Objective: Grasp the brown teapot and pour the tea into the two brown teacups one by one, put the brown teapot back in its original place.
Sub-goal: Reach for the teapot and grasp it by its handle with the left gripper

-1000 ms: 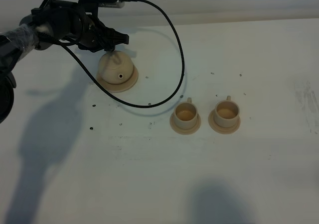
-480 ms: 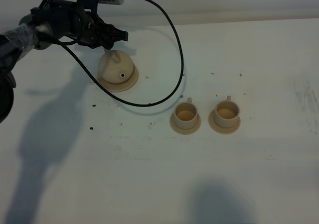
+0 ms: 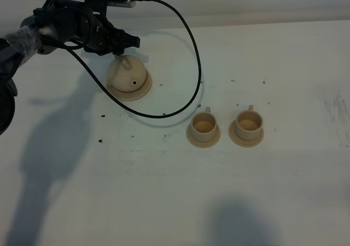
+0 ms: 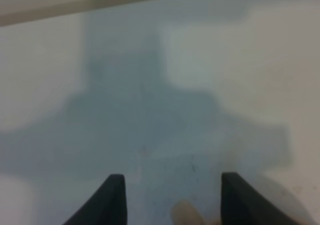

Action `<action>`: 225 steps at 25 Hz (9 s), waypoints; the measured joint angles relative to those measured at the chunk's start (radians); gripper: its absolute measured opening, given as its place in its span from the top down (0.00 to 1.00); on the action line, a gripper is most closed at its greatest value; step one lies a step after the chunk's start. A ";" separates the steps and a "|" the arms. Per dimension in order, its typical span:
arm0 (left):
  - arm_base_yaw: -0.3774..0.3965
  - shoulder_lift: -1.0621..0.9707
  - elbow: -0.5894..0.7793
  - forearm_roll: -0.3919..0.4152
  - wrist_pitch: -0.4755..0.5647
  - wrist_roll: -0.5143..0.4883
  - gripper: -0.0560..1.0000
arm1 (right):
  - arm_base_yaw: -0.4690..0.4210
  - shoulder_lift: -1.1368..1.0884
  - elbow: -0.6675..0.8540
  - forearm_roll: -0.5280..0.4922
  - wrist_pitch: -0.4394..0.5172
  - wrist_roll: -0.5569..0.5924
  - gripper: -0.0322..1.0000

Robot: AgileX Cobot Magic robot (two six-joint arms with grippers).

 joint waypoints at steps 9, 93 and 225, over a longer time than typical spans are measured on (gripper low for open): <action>0.000 0.000 -0.003 0.063 0.025 -0.002 0.91 | 0.000 0.000 0.000 0.000 0.000 0.000 0.75; -0.004 -0.023 -0.020 0.141 0.173 -0.051 0.91 | 0.000 0.000 0.000 0.000 0.000 0.000 0.75; 0.051 -0.059 -0.020 -0.013 0.422 -0.079 0.91 | 0.000 0.000 0.000 0.000 0.000 0.000 0.75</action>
